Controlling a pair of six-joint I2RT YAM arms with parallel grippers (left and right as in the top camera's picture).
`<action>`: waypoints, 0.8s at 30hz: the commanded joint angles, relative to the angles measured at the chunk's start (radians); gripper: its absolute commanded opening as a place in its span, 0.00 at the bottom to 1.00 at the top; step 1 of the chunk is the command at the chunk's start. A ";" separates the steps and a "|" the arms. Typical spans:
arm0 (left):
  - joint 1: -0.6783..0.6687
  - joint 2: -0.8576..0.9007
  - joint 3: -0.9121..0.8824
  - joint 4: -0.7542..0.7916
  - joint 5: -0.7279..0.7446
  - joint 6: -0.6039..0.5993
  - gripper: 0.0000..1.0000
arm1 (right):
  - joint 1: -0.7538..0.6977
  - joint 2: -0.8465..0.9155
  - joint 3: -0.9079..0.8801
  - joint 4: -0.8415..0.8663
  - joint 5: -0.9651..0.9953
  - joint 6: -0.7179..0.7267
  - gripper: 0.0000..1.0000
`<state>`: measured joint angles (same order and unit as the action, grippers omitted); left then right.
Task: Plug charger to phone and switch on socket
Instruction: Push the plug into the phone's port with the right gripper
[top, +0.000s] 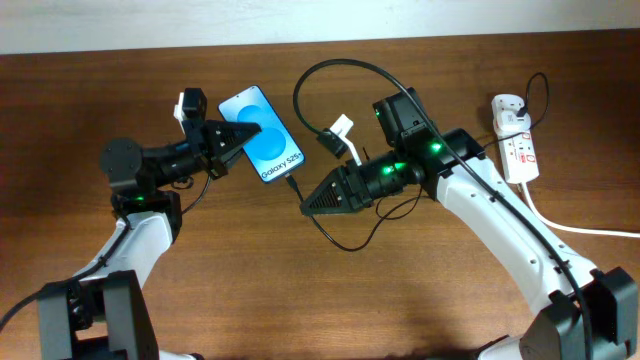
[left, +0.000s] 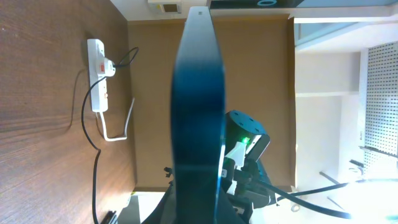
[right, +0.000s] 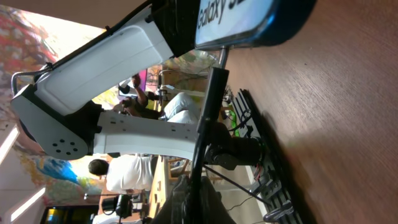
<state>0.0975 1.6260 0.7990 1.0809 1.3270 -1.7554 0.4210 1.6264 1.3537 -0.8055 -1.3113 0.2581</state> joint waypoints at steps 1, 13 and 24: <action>-0.008 -0.009 0.023 0.011 0.046 -0.010 0.00 | 0.003 0.003 -0.002 0.046 -0.013 -0.009 0.04; -0.008 -0.009 0.023 0.097 0.075 -0.010 0.00 | 0.003 0.003 -0.002 0.076 0.124 0.039 0.04; -0.008 -0.008 0.023 0.131 0.115 0.022 0.00 | 0.003 0.003 -0.002 0.184 0.032 -0.016 0.04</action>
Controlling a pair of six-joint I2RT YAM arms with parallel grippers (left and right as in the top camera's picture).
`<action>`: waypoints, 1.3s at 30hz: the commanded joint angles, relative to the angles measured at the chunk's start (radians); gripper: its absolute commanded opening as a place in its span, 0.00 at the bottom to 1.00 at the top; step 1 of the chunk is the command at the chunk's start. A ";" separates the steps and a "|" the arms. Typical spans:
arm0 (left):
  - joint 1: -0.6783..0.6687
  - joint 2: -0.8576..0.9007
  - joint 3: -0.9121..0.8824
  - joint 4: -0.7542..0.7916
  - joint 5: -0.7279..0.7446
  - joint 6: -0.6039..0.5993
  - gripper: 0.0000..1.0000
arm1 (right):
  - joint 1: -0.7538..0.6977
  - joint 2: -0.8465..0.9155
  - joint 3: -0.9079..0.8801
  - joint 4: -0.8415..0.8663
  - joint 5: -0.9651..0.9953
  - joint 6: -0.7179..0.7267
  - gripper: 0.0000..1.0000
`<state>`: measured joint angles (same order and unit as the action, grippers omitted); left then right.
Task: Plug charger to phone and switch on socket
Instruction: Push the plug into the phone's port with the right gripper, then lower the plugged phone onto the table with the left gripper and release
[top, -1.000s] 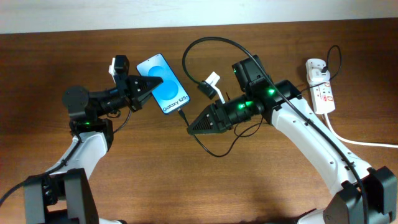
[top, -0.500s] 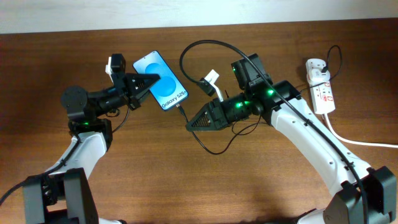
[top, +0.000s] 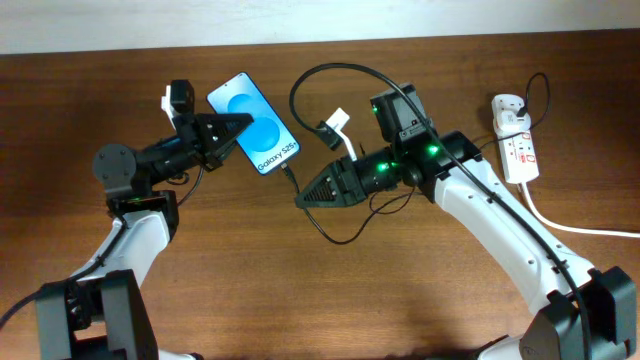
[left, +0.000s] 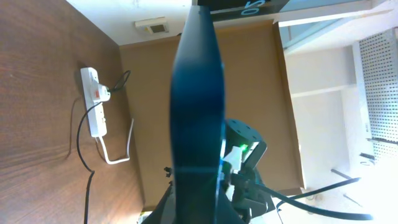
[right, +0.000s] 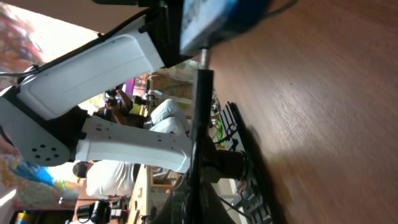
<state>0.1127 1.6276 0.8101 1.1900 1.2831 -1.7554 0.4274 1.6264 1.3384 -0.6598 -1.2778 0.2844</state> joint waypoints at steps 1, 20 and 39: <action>-0.023 -0.010 0.012 0.040 0.161 0.021 0.00 | -0.010 0.003 0.013 0.038 -0.001 -0.048 0.04; -0.021 -0.010 0.012 0.042 0.134 0.035 0.00 | -0.026 0.002 0.013 -0.015 0.104 -0.119 0.04; -0.023 -0.010 0.011 0.000 0.056 0.364 0.00 | 0.025 -0.089 0.014 -0.102 0.401 -0.097 0.74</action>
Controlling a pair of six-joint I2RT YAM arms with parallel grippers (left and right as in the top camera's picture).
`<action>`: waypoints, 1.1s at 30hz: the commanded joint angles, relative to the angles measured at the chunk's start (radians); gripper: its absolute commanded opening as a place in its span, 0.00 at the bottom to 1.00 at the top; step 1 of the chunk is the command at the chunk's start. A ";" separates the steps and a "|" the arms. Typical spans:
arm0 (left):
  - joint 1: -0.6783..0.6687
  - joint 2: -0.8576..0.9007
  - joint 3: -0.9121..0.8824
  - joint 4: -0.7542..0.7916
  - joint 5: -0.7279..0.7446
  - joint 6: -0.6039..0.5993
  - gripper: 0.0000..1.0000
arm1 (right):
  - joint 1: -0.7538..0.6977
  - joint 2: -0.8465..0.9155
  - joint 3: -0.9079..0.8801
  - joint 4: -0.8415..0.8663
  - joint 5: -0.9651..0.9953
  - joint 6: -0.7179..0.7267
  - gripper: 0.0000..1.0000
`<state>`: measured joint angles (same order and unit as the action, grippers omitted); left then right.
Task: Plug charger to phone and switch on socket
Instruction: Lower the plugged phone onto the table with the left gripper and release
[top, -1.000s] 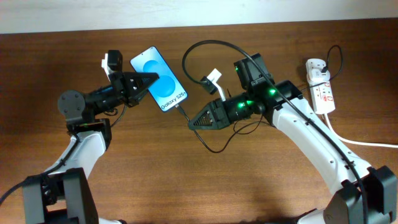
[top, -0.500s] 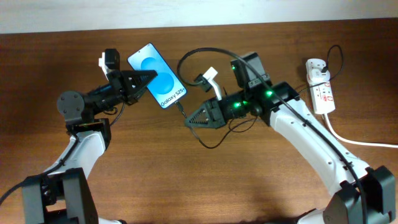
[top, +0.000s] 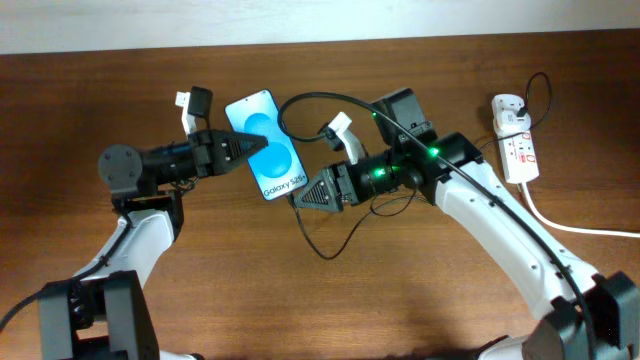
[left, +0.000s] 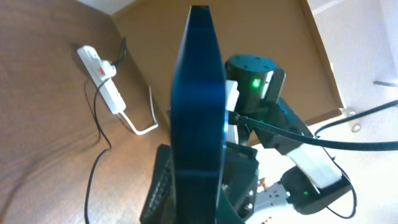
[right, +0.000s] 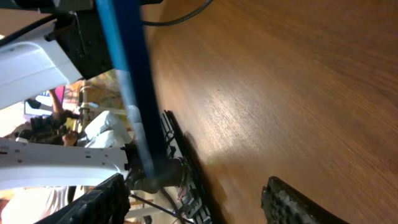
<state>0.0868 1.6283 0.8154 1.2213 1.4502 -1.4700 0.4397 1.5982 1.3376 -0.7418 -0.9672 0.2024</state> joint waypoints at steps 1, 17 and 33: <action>0.003 -0.011 0.006 -0.108 -0.153 0.116 0.00 | 0.045 -0.071 0.014 -0.042 0.190 -0.015 0.74; -0.032 -0.011 0.006 -0.300 -0.152 0.251 0.00 | 0.327 -0.069 0.014 0.201 0.969 -0.014 0.04; -0.294 -0.010 0.180 -0.821 -0.578 0.494 0.00 | 0.055 -0.566 0.016 -0.068 0.927 0.042 0.99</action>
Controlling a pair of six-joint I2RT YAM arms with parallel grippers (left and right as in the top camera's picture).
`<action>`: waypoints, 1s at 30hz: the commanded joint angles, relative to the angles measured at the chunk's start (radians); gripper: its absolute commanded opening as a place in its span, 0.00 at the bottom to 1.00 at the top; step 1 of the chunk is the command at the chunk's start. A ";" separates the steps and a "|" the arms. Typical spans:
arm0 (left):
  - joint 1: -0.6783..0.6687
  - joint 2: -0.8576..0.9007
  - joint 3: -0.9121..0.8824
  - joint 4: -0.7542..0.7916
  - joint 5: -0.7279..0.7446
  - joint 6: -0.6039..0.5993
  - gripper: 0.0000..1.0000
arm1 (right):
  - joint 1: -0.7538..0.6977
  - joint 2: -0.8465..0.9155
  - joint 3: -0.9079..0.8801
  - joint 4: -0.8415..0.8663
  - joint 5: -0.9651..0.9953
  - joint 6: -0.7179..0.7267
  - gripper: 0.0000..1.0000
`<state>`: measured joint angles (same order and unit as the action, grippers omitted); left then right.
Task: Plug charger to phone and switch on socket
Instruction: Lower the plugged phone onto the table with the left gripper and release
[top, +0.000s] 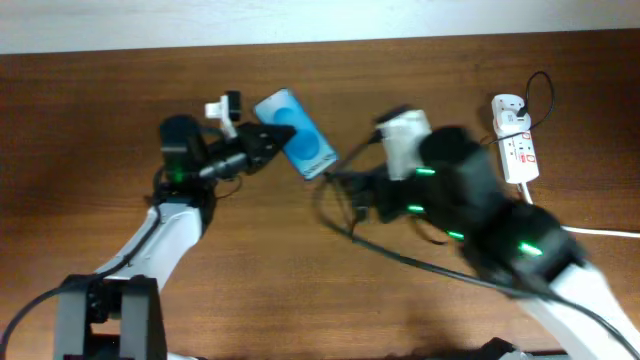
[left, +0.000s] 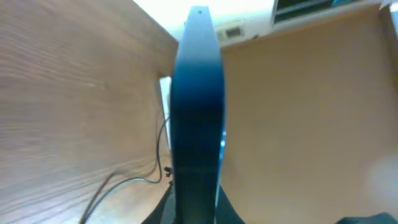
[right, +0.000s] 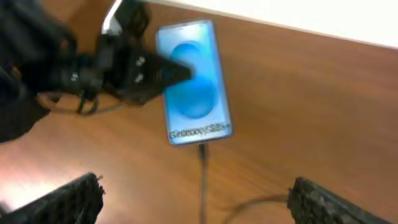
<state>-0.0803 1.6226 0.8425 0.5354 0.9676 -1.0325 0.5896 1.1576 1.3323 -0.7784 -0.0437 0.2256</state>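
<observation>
The blue-screened phone (top: 295, 147) is held off the table, with my left gripper (top: 262, 150) shut on its side. In the left wrist view the phone (left: 198, 112) is seen edge-on between the fingers. The black charger cable (right: 201, 168) is plugged into the phone's (right: 193, 90) lower end and hangs down from it. My right gripper (right: 202, 199) is open and empty, well back from the phone, its fingertips (right: 68, 202) wide apart. The white socket strip (top: 518, 147) lies at the far right with the charger's plug in it; its switch is too small to read.
Loose loops of the black cable (top: 345, 215) lie on the brown table (top: 250, 280) between the arms. The strip's white lead (top: 590, 230) runs off the right edge. The right arm (top: 490, 225) is blurred over the table's right half.
My right gripper, which was open close to the phone's lower end, is now farther back and higher. The cable stays in the phone. The left gripper has carried the phone a little to the right.
At first my right gripper was shut on the cable's connector just below the phone held by the left gripper. Then the connector was at the phone's port. Then the right gripper was open with the cable in the phone, and now it is clear of it.
</observation>
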 joint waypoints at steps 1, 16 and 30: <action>-0.185 0.007 0.240 -0.250 -0.132 0.106 0.00 | -0.166 -0.196 0.022 -0.076 0.003 0.019 0.99; -0.242 0.586 0.584 -0.775 -0.066 0.574 0.00 | -0.277 -0.109 0.022 -0.191 -0.005 0.109 0.99; -0.211 0.586 0.608 -1.018 -0.452 0.717 0.99 | -0.304 0.102 0.019 -0.216 0.060 0.280 0.98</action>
<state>-0.3267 2.1700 1.4525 -0.4084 0.6960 -0.3382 0.3157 1.2015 1.3491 -0.9707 -0.0109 0.4252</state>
